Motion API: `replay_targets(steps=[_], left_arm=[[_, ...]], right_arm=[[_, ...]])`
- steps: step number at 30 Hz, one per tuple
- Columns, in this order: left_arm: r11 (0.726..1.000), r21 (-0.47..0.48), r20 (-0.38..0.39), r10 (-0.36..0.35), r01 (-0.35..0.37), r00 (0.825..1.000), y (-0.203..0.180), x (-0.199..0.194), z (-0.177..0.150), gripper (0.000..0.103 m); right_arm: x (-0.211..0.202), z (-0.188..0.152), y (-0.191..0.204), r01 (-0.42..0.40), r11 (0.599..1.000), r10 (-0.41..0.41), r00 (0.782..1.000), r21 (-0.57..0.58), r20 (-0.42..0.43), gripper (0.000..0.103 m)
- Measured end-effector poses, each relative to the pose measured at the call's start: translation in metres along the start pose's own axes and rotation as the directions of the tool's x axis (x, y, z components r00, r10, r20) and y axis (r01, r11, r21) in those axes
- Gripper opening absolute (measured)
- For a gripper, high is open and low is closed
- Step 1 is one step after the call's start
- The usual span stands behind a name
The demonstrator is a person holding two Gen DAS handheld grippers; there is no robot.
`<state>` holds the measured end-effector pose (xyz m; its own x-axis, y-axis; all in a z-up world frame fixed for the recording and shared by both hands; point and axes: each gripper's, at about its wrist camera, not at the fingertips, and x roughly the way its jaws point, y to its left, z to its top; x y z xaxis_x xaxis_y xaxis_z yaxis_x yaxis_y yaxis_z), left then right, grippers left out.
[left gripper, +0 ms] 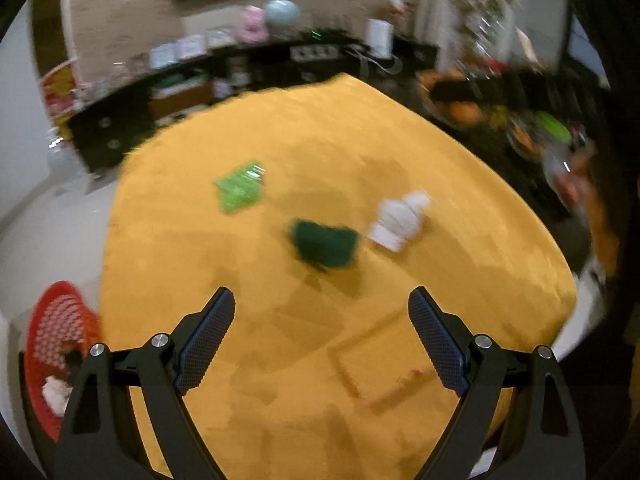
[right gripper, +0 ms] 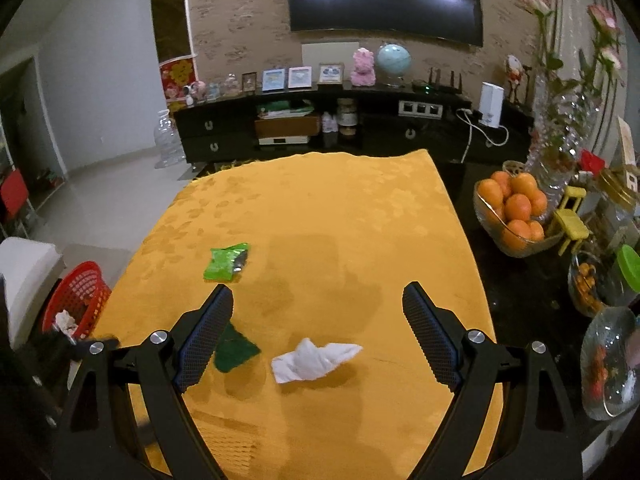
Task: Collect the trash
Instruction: 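Grasp the yellow foam net with the left tool while the right tool grasps the white tissue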
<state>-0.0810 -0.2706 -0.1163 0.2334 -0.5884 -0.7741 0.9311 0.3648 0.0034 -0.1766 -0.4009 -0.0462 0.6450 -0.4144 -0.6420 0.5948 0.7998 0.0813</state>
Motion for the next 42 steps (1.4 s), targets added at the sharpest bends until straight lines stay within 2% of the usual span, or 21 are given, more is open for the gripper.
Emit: replay_targets(steps=[5, 12, 14, 17, 22, 27, 30, 35, 42], left_arm=[[0.994, 0.098, -0.068, -0.034, 0.040, 0.997, -0.027, 0.025, -0.018, 0.085], [0.987, 0.130, -0.144, -0.074, 0.093, 0.987, -0.037, 0.047, -0.031, 0.085], [0.985, 0.135, -0.152, -0.084, 0.105, 0.985, -0.038, 0.049, -0.033, 0.080], [0.984, 0.121, -0.152, -0.114, 0.133, 0.982, -0.037, 0.048, -0.034, 0.068], [0.984, 0.100, -0.148, -0.134, 0.149, 0.980, -0.036, 0.047, -0.035, 0.059], [0.979, 0.083, -0.147, -0.172, 0.185, 0.974, -0.038, 0.047, -0.034, 0.039], [0.977, 0.065, -0.147, -0.191, 0.202, 0.971, -0.037, 0.046, -0.033, 0.031], [0.982, 0.034, -0.125, -0.178, 0.184, 0.976, -0.029, 0.040, -0.026, 0.024], [0.990, -0.037, -0.046, -0.135, 0.133, 0.990, -0.003, 0.017, -0.010, 0.024]], right_arm=[[0.000, -0.003, -0.015, 0.008, 0.999, -0.008, 1.000, 0.033, -0.012, 0.084], [0.000, -0.005, -0.024, 0.006, 0.999, -0.005, 1.000, 0.052, -0.019, 0.084], [0.001, -0.005, -0.025, 0.006, 0.999, -0.005, 1.000, 0.052, -0.022, 0.084], [0.002, -0.006, -0.027, 0.007, 0.998, -0.006, 1.000, 0.057, -0.026, 0.084], [0.004, -0.006, -0.026, 0.004, 0.998, -0.002, 0.999, 0.058, -0.034, 0.084], [0.009, -0.007, -0.024, 0.004, 0.999, -0.002, 0.999, 0.053, -0.046, 0.084], [0.013, -0.008, -0.025, -0.002, 0.998, 0.005, 0.998, 0.056, -0.056, 0.084], [0.020, -0.010, -0.026, -0.009, 0.998, 0.014, 0.997, 0.065, -0.078, 0.084], [0.034, -0.017, -0.029, -0.021, 0.995, 0.033, 0.992, 0.094, -0.123, 0.084]])
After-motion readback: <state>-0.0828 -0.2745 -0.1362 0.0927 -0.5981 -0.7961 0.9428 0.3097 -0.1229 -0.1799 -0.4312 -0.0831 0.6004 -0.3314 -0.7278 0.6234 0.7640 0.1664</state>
